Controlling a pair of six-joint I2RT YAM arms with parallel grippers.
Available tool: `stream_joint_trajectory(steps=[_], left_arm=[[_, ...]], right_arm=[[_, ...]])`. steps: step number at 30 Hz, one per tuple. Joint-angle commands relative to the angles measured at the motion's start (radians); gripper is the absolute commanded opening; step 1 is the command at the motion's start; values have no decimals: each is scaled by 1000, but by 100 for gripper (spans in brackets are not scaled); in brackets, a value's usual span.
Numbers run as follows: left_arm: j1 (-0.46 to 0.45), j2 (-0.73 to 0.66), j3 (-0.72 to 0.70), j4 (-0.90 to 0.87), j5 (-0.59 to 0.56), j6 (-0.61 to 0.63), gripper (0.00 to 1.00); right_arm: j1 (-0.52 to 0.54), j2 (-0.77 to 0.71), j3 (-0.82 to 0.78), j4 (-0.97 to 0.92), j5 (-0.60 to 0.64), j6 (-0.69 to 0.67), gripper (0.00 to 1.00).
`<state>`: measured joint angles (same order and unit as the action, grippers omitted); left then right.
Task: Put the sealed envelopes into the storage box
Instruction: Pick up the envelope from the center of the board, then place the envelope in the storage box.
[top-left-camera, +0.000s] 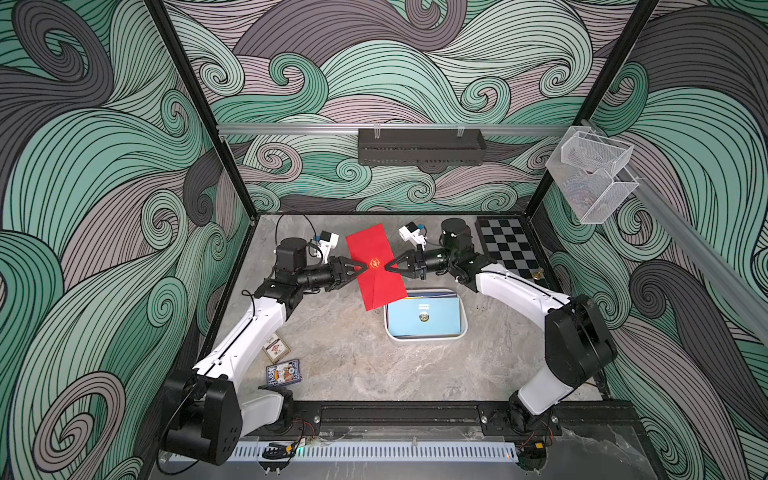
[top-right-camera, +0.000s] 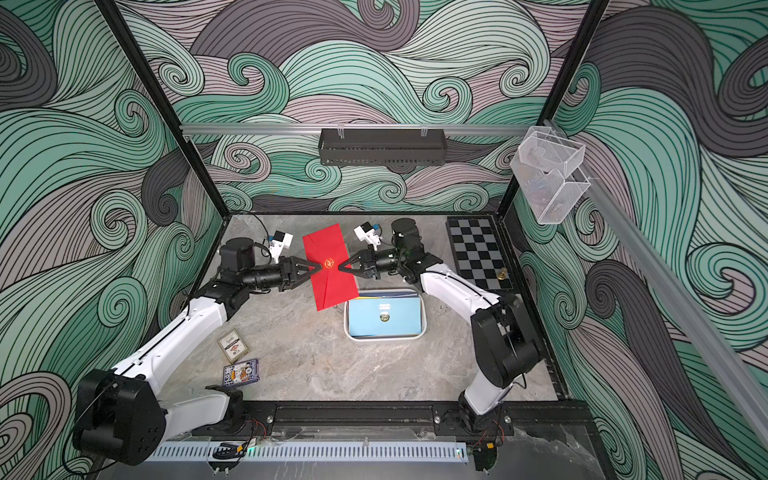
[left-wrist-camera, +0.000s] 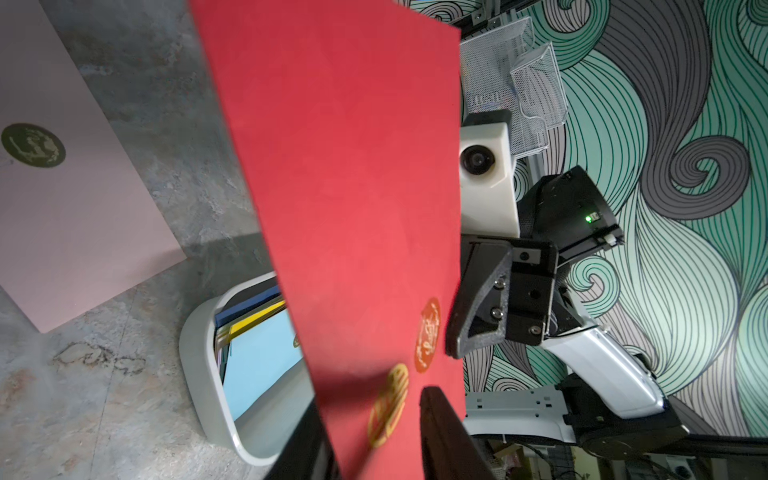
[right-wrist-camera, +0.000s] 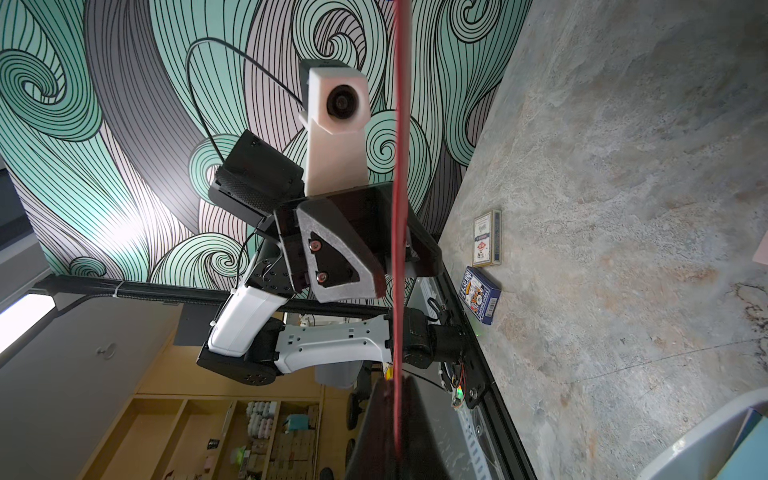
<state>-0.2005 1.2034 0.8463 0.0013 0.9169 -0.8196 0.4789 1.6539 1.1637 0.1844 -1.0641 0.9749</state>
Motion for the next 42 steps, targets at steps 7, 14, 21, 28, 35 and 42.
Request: stream_joint_trajectory(steps=[7,14,21,28,35,42], left_arm=[[-22,-30,43,-51,-13,32,2],[-26,-15,225,-385,-147,370,0],[-138,85,462,-664,-335,773,0],[-343,318,789,-969,-484,1045,0],[-494,588,1134,-1291,-674,1205,0],[-589,772,1330,-1436,-775,1311,0]], right_arm=[[12,-20,-20,-21,-7,-42,10],[-117,-114,-73,-298,220,-306,53],[-296,-252,-277,-351,541,-432,56],[-400,-287,-385,-312,564,-451,56],[-451,-298,-413,-292,555,-444,56],[-460,-350,-439,-301,651,-468,56]])
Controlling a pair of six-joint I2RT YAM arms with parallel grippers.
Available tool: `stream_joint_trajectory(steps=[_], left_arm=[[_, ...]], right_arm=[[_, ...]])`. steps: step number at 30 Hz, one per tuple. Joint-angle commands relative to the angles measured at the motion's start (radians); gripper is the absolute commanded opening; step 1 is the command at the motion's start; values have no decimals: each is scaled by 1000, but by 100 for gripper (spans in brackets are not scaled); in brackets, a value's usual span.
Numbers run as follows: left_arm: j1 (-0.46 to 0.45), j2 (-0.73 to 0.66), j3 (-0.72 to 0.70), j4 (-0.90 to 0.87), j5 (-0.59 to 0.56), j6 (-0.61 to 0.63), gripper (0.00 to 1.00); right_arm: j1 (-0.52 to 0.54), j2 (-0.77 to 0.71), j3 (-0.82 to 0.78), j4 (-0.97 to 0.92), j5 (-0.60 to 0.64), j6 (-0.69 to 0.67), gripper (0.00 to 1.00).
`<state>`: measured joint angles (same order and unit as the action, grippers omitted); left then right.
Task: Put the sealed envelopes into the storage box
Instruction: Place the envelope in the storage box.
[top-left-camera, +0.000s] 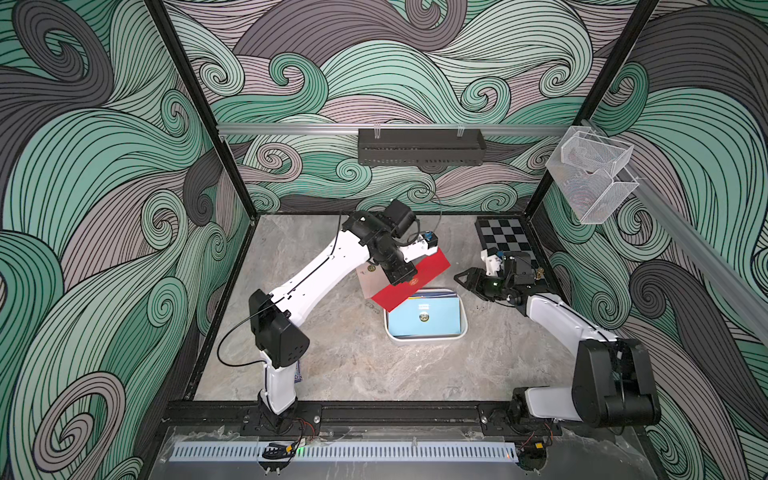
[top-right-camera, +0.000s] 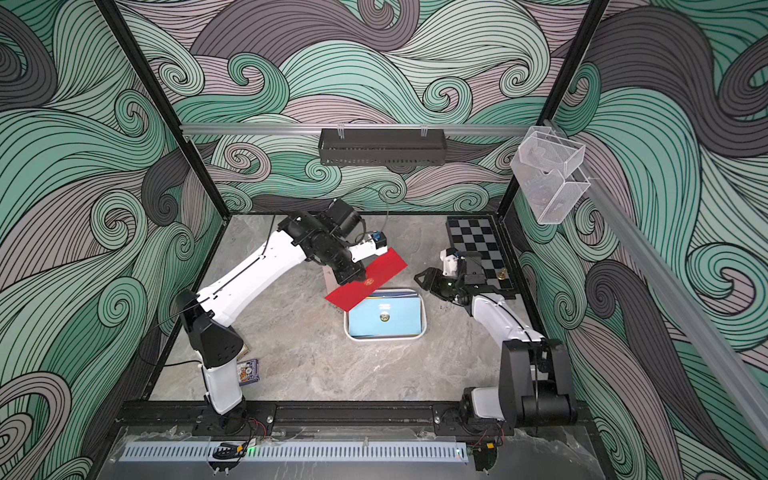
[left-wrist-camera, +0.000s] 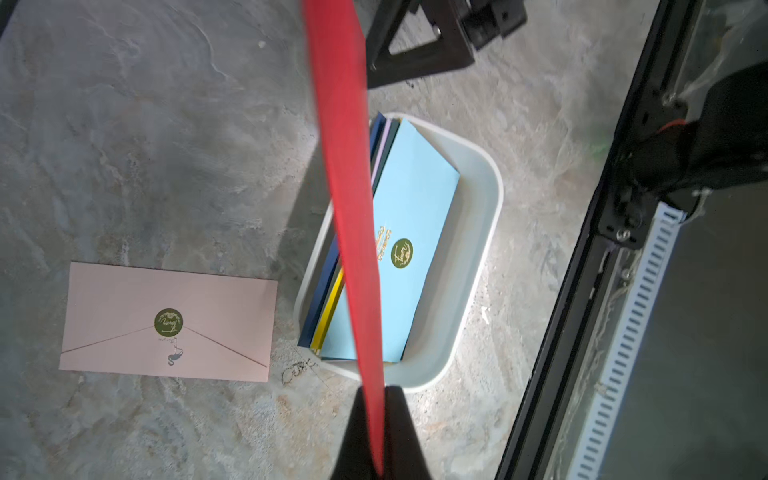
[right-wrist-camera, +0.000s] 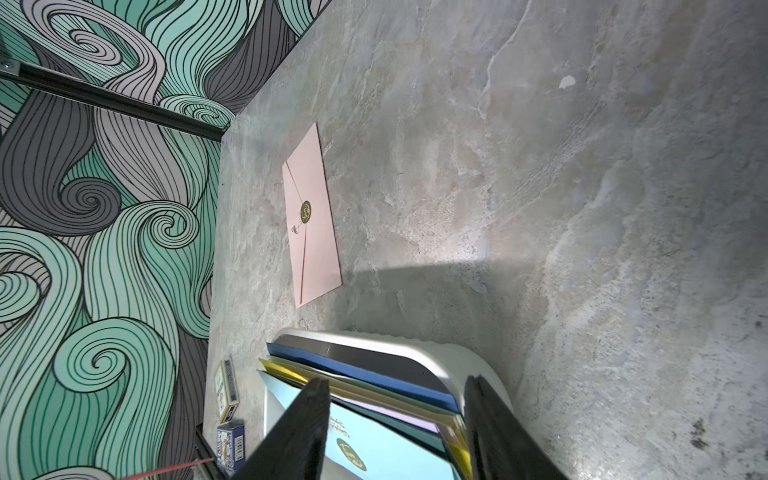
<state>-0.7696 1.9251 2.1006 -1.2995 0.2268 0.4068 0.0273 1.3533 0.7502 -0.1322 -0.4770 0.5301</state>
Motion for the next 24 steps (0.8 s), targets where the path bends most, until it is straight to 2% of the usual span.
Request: stream_joint_trajectory(steps=[1,4,7,18,24], left_arm=[[-31,93,123,-173,-94,94,0],[-66,207,252,-280,-124,127,0],[-91,223,217,-242,-124,159,0],[-155,360,344,-222,-144,237,0],[-175,377,367,-214,-149,263,0]], right_arm=[[-11,-65,-43,36,80,-19,57],[-29,-96,-71,60,95,-16,57],[-43,-102,-72,53,91,-19,57],[-56,-101,-110,70,65,-1,57],[-57,-112,-124,73,63,-2,57]])
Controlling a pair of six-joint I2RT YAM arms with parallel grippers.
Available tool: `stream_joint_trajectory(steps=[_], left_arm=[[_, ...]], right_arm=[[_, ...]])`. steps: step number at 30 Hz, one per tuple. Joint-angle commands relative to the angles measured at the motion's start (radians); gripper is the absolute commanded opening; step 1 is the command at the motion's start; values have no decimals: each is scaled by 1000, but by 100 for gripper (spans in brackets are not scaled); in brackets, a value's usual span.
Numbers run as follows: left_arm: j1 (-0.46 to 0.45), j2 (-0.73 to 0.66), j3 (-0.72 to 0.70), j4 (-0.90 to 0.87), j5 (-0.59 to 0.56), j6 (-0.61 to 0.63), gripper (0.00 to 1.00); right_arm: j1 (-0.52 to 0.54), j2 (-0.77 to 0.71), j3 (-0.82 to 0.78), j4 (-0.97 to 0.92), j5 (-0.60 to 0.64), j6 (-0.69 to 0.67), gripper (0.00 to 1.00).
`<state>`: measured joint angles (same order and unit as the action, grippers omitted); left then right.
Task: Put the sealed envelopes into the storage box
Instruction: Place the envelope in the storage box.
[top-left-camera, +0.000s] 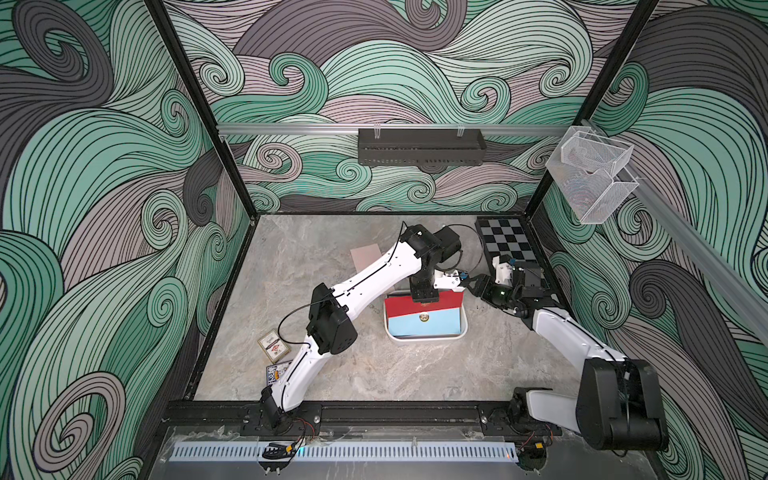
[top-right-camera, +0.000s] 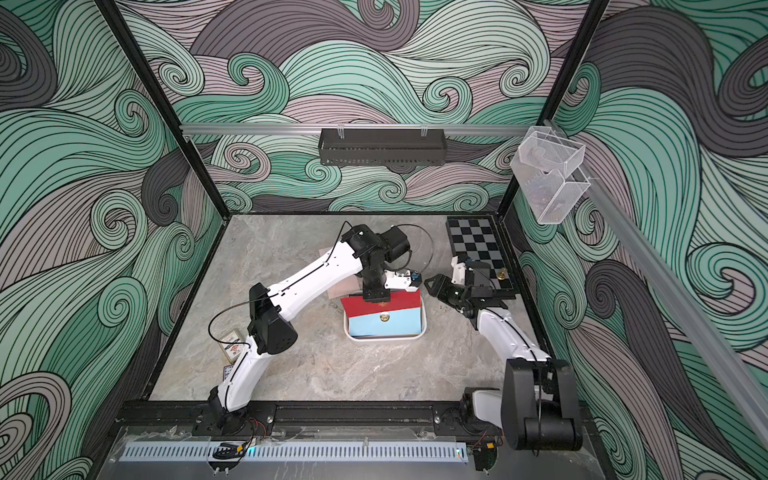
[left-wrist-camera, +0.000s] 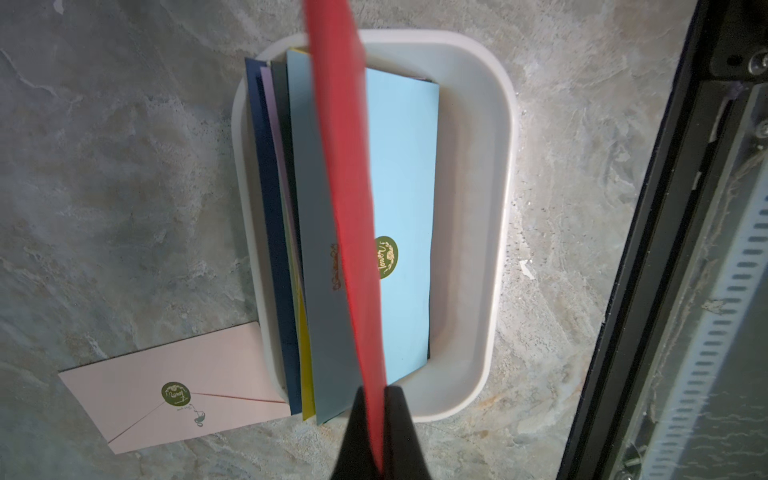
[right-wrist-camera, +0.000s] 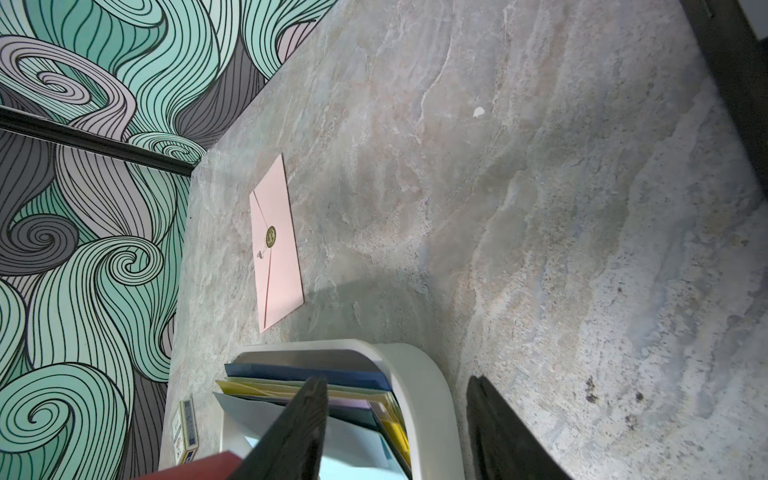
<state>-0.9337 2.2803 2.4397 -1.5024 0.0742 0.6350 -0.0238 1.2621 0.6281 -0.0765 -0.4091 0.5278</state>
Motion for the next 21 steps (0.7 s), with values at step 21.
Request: stream_joint_trajectory(steps=[21], left_arm=[[-13,89,-25,5,-50,34,29]], right_arm=[[-15,3,20,11,-31,-3,59]])
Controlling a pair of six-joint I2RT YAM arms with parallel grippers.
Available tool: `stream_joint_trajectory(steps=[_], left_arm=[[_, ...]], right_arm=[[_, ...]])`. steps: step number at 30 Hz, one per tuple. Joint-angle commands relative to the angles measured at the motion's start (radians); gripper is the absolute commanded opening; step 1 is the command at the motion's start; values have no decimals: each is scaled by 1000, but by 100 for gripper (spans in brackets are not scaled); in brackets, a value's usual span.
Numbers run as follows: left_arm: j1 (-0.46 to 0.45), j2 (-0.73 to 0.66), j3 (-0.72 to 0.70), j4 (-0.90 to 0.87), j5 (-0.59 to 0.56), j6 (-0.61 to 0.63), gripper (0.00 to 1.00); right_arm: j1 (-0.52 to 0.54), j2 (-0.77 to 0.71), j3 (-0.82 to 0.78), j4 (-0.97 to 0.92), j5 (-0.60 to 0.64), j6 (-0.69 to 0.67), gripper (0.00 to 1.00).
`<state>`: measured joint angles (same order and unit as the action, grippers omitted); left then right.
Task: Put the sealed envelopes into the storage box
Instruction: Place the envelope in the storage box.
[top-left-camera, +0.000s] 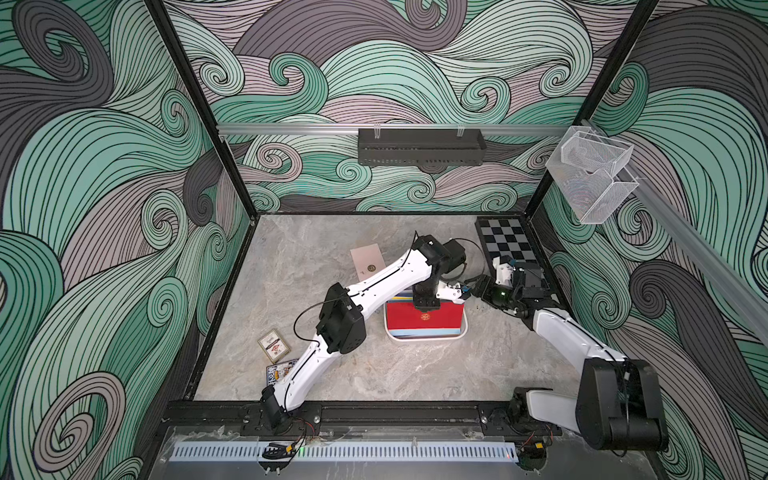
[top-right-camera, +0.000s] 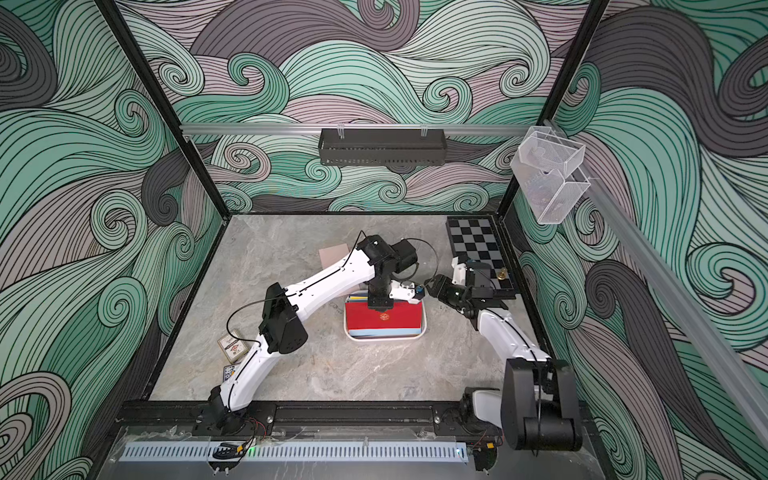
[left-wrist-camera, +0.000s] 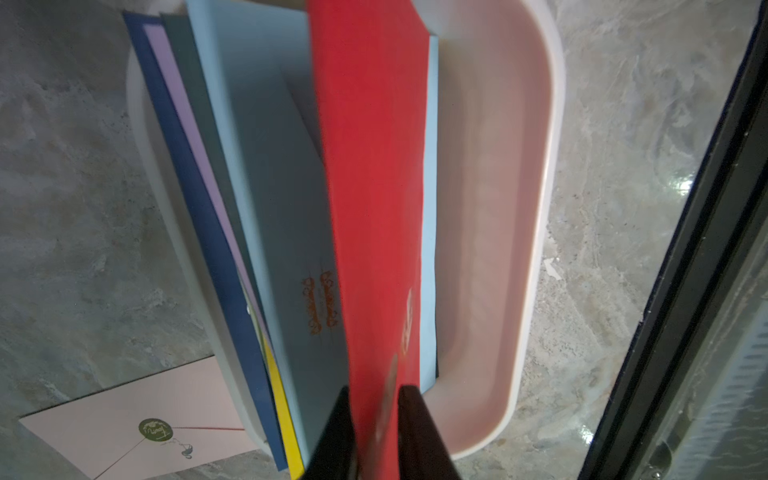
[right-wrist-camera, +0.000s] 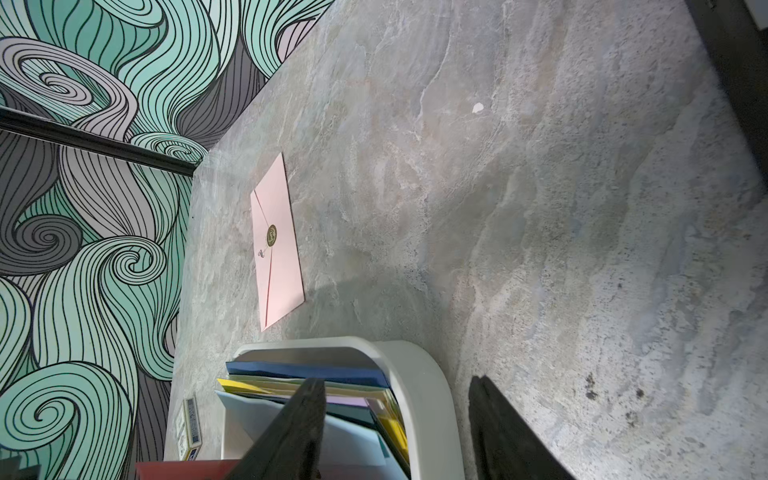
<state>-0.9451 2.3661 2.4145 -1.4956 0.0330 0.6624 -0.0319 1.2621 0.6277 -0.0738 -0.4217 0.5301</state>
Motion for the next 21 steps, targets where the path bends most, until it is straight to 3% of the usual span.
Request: stream_joint_trajectory(steps=[1,5,9,13,18,21], left_arm=[[-1,2,-1,4,-18,5,31],[0,-16,2,25,-27,-16,32],[32,-48,3,81,-27,-115,32],[94,-92,-34,122,59,-221,30],[177,-208,-212,252,149,-368,27],[247,-344,-431,437,166,-478,28]], right_arm=[[-6,5,22,9,-20,-4,59],[-6,3,25,7,-22,-6,59],[-6,10,36,2,-22,-8,59],[5,48,71,-8,-72,7,58],[53,85,113,-77,-74,-10,57],[104,100,139,-95,-62,-36,56]])
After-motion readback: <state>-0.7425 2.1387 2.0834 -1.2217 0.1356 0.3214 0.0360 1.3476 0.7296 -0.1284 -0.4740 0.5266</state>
